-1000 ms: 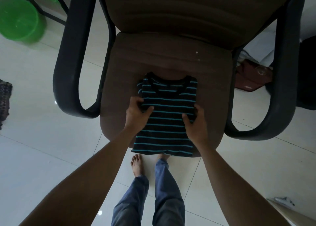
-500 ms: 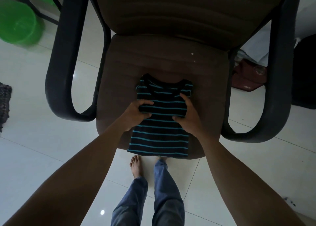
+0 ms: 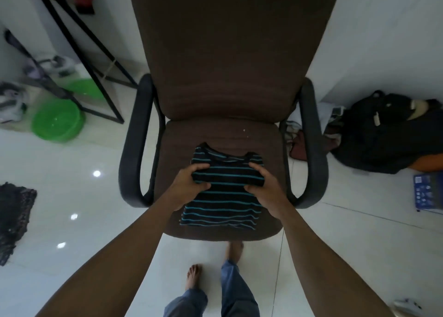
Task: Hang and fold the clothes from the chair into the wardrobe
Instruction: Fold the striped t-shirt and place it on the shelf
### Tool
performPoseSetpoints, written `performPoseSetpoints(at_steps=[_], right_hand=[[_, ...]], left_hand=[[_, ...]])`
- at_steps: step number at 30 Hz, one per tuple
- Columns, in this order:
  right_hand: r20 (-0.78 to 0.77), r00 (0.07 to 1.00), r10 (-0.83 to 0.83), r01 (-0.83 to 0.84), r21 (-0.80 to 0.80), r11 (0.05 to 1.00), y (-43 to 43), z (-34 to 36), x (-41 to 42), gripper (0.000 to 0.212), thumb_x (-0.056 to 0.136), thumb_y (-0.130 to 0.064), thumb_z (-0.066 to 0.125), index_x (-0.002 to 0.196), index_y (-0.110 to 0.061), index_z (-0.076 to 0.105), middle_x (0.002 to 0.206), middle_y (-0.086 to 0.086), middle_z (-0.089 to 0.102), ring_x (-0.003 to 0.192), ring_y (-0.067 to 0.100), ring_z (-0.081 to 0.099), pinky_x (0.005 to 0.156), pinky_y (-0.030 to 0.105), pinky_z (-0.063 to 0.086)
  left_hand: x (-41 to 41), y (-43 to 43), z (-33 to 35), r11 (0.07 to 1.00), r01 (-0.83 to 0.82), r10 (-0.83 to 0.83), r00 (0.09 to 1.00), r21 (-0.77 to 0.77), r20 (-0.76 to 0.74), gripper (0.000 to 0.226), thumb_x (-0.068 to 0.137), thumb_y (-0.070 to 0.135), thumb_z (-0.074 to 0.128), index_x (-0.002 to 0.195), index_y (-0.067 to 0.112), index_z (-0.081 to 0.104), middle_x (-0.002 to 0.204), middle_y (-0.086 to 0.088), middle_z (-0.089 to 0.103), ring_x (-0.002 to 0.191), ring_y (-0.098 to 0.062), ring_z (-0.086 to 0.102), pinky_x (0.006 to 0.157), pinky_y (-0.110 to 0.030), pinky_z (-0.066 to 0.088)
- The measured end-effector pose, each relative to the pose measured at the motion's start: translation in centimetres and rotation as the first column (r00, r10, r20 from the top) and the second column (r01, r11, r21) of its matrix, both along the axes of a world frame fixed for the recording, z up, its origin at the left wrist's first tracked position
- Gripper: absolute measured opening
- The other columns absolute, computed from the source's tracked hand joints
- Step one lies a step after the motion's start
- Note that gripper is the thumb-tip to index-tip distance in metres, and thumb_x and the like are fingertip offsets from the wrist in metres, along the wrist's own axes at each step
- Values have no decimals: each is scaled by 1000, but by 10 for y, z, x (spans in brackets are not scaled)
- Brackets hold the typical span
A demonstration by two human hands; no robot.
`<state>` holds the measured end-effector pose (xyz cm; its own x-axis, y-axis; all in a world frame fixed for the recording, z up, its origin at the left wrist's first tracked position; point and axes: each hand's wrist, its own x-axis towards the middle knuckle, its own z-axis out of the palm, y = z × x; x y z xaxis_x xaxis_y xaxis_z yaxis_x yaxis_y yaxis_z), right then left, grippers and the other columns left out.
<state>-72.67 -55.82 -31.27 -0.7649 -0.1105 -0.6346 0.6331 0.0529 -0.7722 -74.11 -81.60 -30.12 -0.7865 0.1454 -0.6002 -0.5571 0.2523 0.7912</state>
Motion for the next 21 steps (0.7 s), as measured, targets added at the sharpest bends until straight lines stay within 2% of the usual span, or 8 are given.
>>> performPoseSetpoints(at_steps=[4, 8, 11, 13, 15, 18, 21], right_hand=[[-81, 994, -77, 80, 39, 996, -6, 61, 29, 64, 86, 5, 70, 135, -33, 53, 125, 4, 64, 111, 21, 67, 93, 43, 57], [-208, 965, -161, 187, 112, 976, -11, 116, 76, 63, 87, 4, 70, 136, -30, 50, 121, -4, 61, 105, 11, 65, 83, 26, 59], [-285, 933, -217, 278, 194, 941, -11, 147, 125, 64, 85, -1, 74, 133, -35, 50, 123, -7, 56, 109, 10, 61, 90, 28, 57], [-317, 906, -282, 358, 213, 909, -9, 163, 162, 63, 84, -2, 75, 132, -34, 49, 121, -9, 56, 108, 7, 59, 84, 22, 57], [-339, 871, -355, 443, 229, 867, -4, 178, 204, 63, 84, -3, 74, 133, -33, 48, 118, -11, 55, 107, 8, 59, 78, 18, 55], [-372, 788, -490, 590, 230, 774, 9, 196, 276, 62, 85, -4, 74, 135, -32, 48, 119, -10, 54, 105, 7, 58, 77, 18, 55], [-400, 681, -614, 722, 229, 653, 24, 210, 361, 63, 85, -5, 75, 135, -32, 49, 125, -4, 56, 109, 10, 60, 83, 22, 57]], left_hand=[[9, -1, 58, 996, 87, -85, 994, 31, -69, 61, 81, 3, 79, 135, 23, 58, 127, 2, 61, 112, -8, 62, 98, -33, 54], [27, 0, 101, 972, 228, -219, 965, 50, -144, 64, 83, 6, 78, 139, 24, 54, 130, 2, 59, 113, -12, 63, 95, -34, 56], [50, 8, 129, 943, 327, -311, 933, 66, -178, 67, 82, 7, 79, 141, 26, 52, 129, 2, 60, 112, -13, 63, 94, -36, 57], [68, 20, 146, 910, 407, -388, 903, 78, -186, 68, 81, 7, 80, 140, 27, 52, 127, 2, 61, 110, -14, 65, 93, -37, 57], [86, 38, 160, 862, 502, -480, 854, 74, -201, 68, 81, 7, 80, 140, 28, 53, 127, 2, 62, 109, -14, 66, 93, -38, 57], [120, 78, 177, 765, 643, -617, 749, 41, -240, 69, 80, 8, 81, 140, 28, 53, 128, 2, 60, 111, -15, 64, 96, -39, 56], [174, 126, 192, 631, 775, -735, 611, 34, -293, 68, 80, 8, 81, 139, 27, 53, 130, 3, 58, 114, -14, 62, 97, -35, 55]])
